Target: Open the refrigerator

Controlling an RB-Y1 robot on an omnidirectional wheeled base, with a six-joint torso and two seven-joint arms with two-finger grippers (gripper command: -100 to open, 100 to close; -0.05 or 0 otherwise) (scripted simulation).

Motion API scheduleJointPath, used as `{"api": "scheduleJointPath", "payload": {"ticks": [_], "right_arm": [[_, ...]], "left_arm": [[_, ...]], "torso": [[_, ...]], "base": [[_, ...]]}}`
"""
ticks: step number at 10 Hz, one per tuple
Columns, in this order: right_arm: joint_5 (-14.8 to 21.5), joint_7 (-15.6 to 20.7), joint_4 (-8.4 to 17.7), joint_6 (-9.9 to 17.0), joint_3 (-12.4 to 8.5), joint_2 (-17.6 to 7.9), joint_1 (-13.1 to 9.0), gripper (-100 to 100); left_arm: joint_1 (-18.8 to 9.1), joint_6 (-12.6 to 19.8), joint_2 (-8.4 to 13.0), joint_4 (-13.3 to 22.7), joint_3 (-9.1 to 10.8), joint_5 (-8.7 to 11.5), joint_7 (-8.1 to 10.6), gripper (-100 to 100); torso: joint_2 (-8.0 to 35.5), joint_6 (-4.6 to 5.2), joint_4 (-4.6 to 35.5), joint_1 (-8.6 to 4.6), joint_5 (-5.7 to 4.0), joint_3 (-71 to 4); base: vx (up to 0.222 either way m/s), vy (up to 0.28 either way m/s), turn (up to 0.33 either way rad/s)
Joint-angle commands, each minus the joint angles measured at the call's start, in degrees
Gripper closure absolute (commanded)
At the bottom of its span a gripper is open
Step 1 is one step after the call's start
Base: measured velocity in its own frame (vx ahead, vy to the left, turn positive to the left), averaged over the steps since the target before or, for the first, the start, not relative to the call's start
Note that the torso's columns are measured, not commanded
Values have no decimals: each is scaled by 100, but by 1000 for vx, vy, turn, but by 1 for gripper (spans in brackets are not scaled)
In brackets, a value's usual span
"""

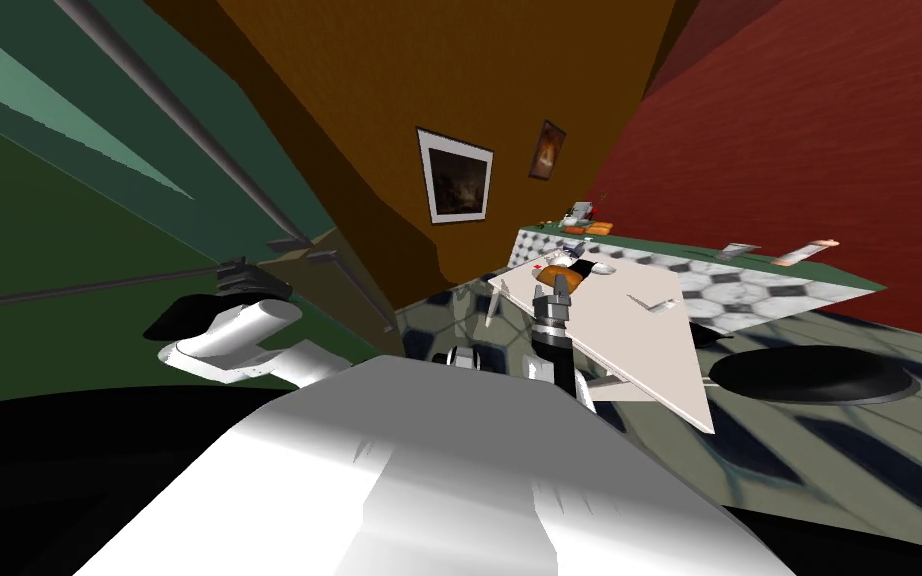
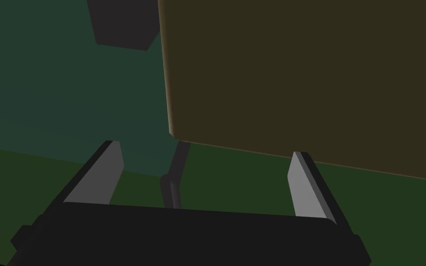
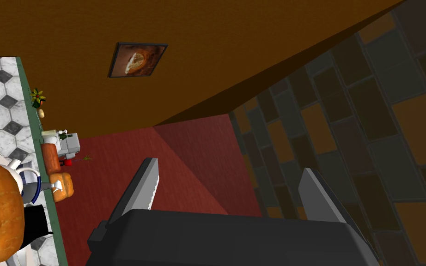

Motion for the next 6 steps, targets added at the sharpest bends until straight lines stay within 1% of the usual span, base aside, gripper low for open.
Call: {"api": "scheduleJointPath", "payload": {"ticks": [1, 2, 3, 4, 5, 6], "right_arm": [[0, 0, 0, 0, 0, 0, 0, 0], [0, 0, 1, 0, 1, 1, -4, 0], [0, 0, 1, 1, 1, 0, -4, 0], [0, 0, 0, 1, 1, 0, -3, 0], [0, 0, 0, 0, 1, 0, -1, 0], [0, 0, -1, 0, 0, 0, 0, 0]], "left_arm": [[-33, 229, 275, 293, -271, -251, 277, 100], [-33, 343, 399, 464, -393, -270, 395, 100], [-33, 343, 500, 640, -537, -270, 554, 100], [-33, 343, 691, 821, -660, -270, 714, 100], [-33, 343, 695, 924, -737, -270, 885, 100], [-33, 343, 695, 924, -737, -270, 1024, 100]], "torso": [[5, 2, -2, -3, 7, 5], [25, 22, -6, 2, 26, 18], [27, -4, -5, 4, 33, 27], [-8, -25, -21, 35, 59, 11], [-33, -59, -37, 79, 92, -2], [-18, -90, -37, 119, 117, 9]], "base": [[-153, -28, -202], [-199, -25, -319], [-100, -9, -353], [-13, -1, -162], [14, 1, -8], [30, -20, 4]]}}
